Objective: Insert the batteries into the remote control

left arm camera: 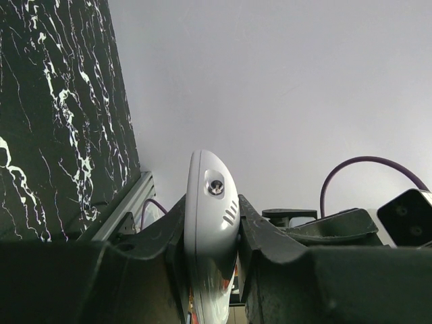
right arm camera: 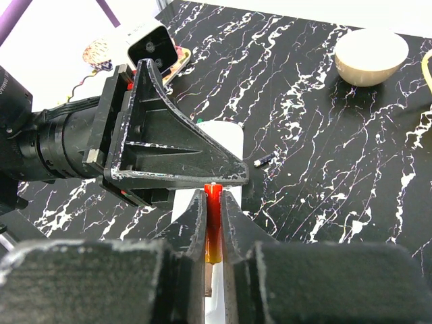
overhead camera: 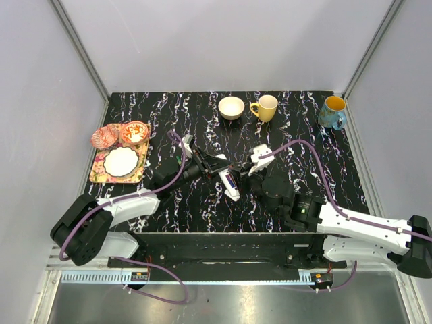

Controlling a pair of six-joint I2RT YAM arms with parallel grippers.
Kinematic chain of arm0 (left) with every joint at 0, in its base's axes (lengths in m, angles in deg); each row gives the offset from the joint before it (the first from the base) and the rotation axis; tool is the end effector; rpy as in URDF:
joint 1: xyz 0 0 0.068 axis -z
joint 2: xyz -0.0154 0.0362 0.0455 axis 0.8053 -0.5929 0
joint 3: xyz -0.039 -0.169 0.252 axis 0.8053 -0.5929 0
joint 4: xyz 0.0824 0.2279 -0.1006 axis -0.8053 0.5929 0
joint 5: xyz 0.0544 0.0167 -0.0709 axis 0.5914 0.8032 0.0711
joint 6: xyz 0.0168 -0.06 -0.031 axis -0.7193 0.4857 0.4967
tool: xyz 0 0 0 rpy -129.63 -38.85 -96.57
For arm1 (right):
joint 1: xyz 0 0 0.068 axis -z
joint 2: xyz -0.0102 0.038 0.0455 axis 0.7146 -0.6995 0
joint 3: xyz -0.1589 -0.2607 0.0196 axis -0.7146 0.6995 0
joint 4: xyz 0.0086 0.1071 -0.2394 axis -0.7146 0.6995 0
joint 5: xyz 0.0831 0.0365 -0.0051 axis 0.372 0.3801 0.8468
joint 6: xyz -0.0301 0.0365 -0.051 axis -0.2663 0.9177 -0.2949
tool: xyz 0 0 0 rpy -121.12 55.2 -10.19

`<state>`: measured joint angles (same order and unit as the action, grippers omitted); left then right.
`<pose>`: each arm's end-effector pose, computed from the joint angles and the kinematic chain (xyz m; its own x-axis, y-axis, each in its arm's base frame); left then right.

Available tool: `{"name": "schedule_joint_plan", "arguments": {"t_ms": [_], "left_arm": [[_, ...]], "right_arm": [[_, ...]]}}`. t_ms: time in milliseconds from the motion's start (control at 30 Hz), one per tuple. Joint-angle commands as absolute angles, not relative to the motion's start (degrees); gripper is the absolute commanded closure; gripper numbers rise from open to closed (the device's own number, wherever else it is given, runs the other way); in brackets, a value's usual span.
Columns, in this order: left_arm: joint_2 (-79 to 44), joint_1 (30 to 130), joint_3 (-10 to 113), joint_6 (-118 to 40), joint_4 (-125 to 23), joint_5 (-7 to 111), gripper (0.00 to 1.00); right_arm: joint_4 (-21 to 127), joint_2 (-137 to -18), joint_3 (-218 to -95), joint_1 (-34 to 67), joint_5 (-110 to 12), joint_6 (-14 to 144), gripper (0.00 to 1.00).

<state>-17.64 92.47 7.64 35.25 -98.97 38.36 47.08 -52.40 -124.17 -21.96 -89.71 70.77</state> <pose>0.2068 -0.1935 0.2693 -0.8662 -0.4923 -0.0853 0.0985 -0.0010 -0.9951 0.1156 0.1984 0.3489 -0.1695 0.0601 -0.9837 -0.5399 0.8294 0.1437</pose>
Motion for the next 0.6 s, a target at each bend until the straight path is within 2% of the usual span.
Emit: {"name": "schedule_joint_plan", "arguments": {"t_ms": [0,567], "left_arm": [[-17.1,93.0,10.8,36.6,-100.3,39.5,1.00],[-18.8,93.1,11.9,36.0,-101.3,40.2,1.00]], "right_arm": [[43.1,-51.9,-123.7,-22.1,-90.1,70.3,1.00],[45.4,-50.3,-122.1,-22.5,-88.9,72.9,1.00]]}}
